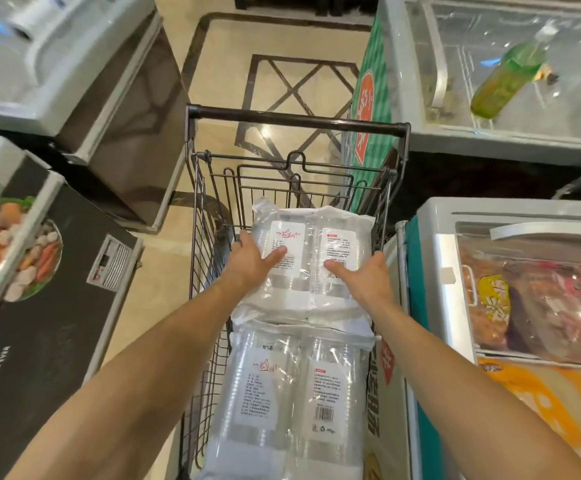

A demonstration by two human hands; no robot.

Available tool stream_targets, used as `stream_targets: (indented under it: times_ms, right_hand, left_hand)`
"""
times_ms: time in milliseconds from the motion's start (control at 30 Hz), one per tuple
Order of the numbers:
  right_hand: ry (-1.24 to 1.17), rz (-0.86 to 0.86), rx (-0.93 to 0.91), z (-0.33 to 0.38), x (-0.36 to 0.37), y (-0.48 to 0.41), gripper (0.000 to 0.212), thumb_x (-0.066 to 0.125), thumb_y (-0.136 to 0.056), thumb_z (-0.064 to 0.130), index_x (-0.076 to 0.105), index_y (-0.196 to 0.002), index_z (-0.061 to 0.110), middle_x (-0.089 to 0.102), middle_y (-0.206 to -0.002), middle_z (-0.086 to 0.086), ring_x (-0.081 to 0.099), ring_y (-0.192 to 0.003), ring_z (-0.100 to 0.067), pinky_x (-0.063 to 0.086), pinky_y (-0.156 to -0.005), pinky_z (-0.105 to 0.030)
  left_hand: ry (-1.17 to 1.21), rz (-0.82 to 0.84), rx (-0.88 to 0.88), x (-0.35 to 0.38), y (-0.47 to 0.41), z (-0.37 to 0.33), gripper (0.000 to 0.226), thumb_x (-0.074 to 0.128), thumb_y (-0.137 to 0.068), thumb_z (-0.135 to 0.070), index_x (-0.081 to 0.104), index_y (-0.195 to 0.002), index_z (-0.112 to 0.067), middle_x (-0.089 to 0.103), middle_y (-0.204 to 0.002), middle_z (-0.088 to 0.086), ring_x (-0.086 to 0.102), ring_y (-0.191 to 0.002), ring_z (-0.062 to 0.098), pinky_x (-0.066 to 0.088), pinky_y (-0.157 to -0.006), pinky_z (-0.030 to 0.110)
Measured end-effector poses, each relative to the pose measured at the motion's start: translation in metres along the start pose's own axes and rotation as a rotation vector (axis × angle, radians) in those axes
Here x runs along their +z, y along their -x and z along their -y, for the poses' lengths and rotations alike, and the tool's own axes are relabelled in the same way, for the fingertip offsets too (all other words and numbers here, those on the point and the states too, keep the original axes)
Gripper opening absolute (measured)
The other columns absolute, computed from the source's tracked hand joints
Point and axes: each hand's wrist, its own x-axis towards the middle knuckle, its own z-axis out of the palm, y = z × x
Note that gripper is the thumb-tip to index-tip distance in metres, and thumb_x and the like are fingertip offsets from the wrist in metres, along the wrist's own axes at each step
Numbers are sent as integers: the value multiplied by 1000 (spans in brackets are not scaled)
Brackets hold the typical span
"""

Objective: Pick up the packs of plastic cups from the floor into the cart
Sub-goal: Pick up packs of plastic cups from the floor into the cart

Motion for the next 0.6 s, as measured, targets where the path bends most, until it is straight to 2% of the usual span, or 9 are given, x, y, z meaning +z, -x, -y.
stream_targets:
  times_ms: [67,167,267,333,400,467,533,600]
  right_hand:
    - [80,-20,-53,11,-12,13,116,82,-78,75,29,-158,10,46,-154,-15,53,-136,-37,49,-96,-47]
    - [269,-68,-223,37,-30,36,110,72,-82,81,31,-159,13,45,-152,-13,51,-136,-34,47,-96,-44]
    - [446,-148,-469,80,-41,63,110,62,-86,85,31,-163,14,40,-163,-14,42,-148,-35,41,-117,-49]
    - [561,-164,-662,115,-39,83,108,54,-89,87,28,-166,15,32,-170,-15,31,-157,-35,26,-129,-53]
    - [645,-164,-841,150,-31,108,108,50,-89,88,26,-168,18,26,-174,-15,23,-161,-34,13,-132,-55]
    - [698,-146,-996,186,-13,141,109,48,-88,90,27,-168,20,24,-176,-14,19,-163,-32,8,-133,-57]
    - [736,-114,-1135,218,14,177,109,45,-88,91,27,-169,20,23,-176,-14,18,-164,-33,7,-133,-59]
    - [737,-83,-1271,242,47,213,109,36,-89,93,29,-168,17,27,-175,-16,22,-162,-35,12,-132,-60]
  left_hand:
    - [-97,-18,57,-12,13,-12,117,61,-91,-77,5,-170,-11,28,-168,26,34,-154,45,36,-123,63]
    - [-315,-107,205,-42,39,-25,107,49,-96,-79,8,-171,-14,33,-168,21,33,-155,39,33,-125,60]
    - [-482,-256,285,-79,69,-26,108,30,-88,-91,20,-168,-18,41,-163,16,37,-151,37,37,-123,61]
    - [-533,-364,289,-108,97,-18,100,32,-91,-87,25,-166,-21,44,-161,14,37,-151,36,35,-123,61]
    - [-564,-451,256,-138,131,-1,91,38,-96,-82,28,-165,-22,43,-164,14,34,-154,37,30,-125,62]
    - [-578,-520,171,-170,169,29,91,37,-98,-81,23,-169,-24,33,-171,16,25,-160,38,23,-129,61]
    - [-604,-604,54,-203,210,67,92,35,-100,-81,17,-171,-26,25,-176,14,18,-164,37,17,-130,59]
    - [-610,-670,-57,-233,257,109,91,36,-101,-79,16,-172,-26,24,-176,14,17,-164,37,16,-130,59]
